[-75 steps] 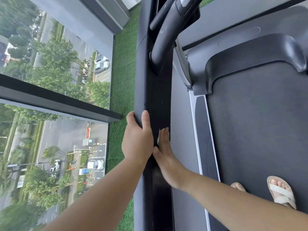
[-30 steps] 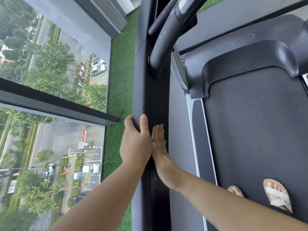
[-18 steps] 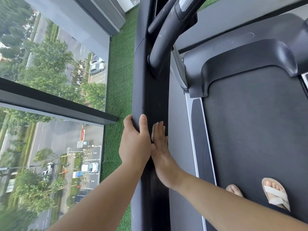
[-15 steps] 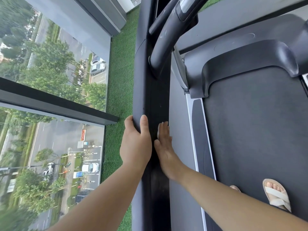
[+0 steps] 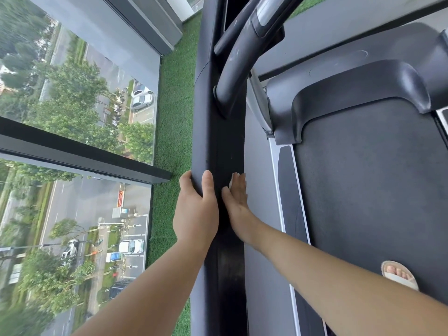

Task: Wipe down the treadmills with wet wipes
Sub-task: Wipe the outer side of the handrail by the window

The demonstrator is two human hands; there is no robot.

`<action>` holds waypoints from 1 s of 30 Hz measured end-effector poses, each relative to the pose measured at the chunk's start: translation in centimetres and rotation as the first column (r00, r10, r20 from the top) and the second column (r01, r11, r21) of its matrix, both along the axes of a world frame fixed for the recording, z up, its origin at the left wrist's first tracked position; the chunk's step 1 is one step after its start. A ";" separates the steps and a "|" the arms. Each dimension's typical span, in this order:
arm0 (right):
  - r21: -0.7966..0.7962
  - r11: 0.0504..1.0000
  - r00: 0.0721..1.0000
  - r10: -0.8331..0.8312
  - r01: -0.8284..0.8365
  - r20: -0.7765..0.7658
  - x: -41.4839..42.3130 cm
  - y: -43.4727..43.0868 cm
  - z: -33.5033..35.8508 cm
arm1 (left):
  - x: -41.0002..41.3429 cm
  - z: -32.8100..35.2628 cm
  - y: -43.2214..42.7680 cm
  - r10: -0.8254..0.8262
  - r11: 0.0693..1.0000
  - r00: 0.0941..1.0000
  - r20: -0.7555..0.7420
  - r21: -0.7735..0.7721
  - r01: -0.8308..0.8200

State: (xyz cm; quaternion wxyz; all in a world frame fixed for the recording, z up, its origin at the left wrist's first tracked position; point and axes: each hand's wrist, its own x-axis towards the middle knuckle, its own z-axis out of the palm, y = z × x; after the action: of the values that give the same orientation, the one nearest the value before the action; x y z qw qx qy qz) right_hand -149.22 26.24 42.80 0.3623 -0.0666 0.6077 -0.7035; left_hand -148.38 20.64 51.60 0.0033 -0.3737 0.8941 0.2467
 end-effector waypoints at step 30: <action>-0.110 0.994 0.994 -0.014 0.002 -0.112 -0.8 0.3 1.2 | 0.0 -0.2 -0.3 -0.017 1.000 1.000 -0.027 0.009 0.017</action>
State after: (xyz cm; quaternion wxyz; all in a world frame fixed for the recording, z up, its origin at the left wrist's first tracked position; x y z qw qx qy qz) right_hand -149.99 26.59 43.98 0.3203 -0.1236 0.5881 -0.7323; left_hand -148.35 20.31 51.36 -0.0048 -0.3629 0.8960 0.2558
